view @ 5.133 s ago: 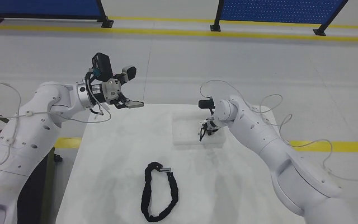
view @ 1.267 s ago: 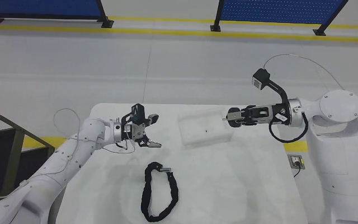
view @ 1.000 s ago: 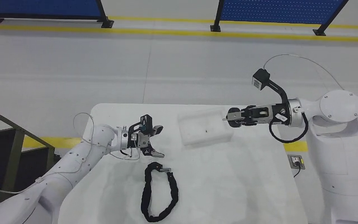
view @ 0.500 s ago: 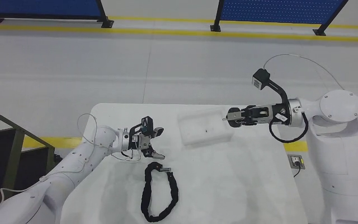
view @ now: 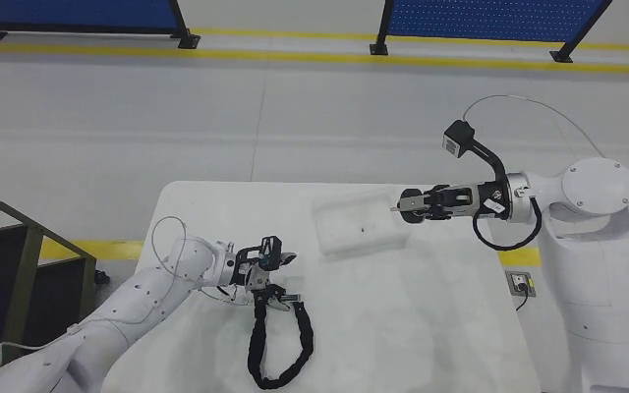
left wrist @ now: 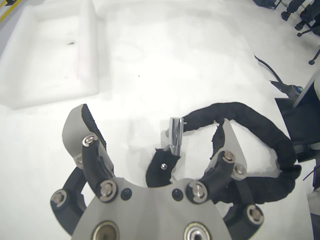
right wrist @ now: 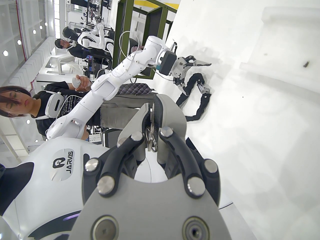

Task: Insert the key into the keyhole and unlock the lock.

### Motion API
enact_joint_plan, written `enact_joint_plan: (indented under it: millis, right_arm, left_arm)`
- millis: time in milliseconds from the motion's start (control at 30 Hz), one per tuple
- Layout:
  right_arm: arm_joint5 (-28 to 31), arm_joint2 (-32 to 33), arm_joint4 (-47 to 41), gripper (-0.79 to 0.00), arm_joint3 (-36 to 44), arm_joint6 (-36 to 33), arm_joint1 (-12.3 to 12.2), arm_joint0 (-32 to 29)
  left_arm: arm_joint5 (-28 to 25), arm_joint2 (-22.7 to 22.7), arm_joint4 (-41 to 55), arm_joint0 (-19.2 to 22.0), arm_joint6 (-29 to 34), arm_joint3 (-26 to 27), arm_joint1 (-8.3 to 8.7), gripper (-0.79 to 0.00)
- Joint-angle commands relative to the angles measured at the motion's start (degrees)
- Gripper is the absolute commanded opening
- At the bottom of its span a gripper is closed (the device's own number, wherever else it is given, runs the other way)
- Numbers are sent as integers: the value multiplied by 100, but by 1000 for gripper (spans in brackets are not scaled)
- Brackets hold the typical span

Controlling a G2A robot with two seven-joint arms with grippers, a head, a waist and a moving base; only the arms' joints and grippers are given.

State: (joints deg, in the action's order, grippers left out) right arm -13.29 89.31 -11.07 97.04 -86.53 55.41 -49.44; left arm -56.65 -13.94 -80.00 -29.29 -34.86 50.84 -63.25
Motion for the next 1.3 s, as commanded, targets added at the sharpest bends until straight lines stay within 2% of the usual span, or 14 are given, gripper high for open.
enact_joint_plan:
  millis: [0,100,233,600,700,733,800,833,867,967,1133,1167,1233,1267]
  right_arm:
    - [0,0,0,-785,0,0,0,0]
    - [0,0,0,-785,0,0,0,0]
    - [0,0,0,-785,0,0,0,0]
    - [0,0,0,-785,0,0,0,0]
    - [0,0,0,-785,0,0,0,0]
    - [0,0,0,-785,0,0,0,0]
    - [0,0,0,-785,0,0,0,0]
    - [0,0,0,-785,0,0,0,0]
    - [0,0,0,-785,0,0,0,0]
    - [0,0,0,-785,0,0,0,0]
    - [0,0,0,-785,0,0,0,0]
    - [0,0,0,-785,0,0,0,0]
    - [0,0,0,-785,0,0,0,0]
    - [0,0,0,-785,0,0,0,0]
  left_arm:
    - [96,-18,-285,-99,-139,117,95,0]
    - [337,-62,-562,-235,-171,188,190,0]
    - [605,-135,-743,-353,-229,245,228,0]
    - [539,-201,-888,-356,-12,54,23,0]
    - [476,-204,-936,-345,-46,-51,-38,-139]
    - [458,-206,-948,-344,-72,-94,-57,-219]
    - [451,-202,-997,-341,-105,-165,-98,-323]
    - [456,-201,-1015,-342,-126,-192,-120,-339]
    - [456,-197,-1040,-343,-146,-214,-142,-391]
    - [469,-192,-1106,-334,-153,-314,-209,-437]
    - [462,-212,-1127,-305,-103,-496,-322,-573]
    - [448,-219,-1121,-300,-97,-531,-343,-613]
    - [425,-235,-1114,-282,-95,-588,-382,-785]
    - [416,-251,-1098,-273,-103,-612,-398,-785]
